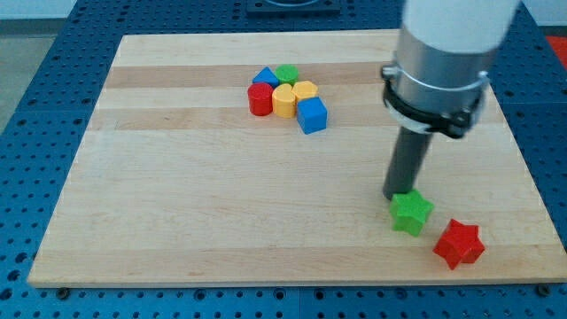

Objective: Drag blue cube towards green and red stars

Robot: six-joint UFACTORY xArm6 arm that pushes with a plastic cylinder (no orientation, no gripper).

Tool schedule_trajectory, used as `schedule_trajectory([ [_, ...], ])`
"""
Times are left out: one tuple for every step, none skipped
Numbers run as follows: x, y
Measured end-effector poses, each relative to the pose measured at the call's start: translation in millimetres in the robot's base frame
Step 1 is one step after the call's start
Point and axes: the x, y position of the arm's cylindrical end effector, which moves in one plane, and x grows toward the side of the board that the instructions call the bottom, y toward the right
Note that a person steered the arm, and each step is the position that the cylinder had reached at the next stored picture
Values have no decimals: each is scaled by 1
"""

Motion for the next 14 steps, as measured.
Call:
schedule_trajectory([
  [17,11],
  [25,15],
  [20,1],
  [15,-52],
  [-9,-95],
  [-85,-63],
  [-153,-26],
  [-180,-45],
  [-154,-107],
  [-116,-140],
  [-110,-145],
  [-131,-182],
  [-126,-235],
  [-100,-227],
])
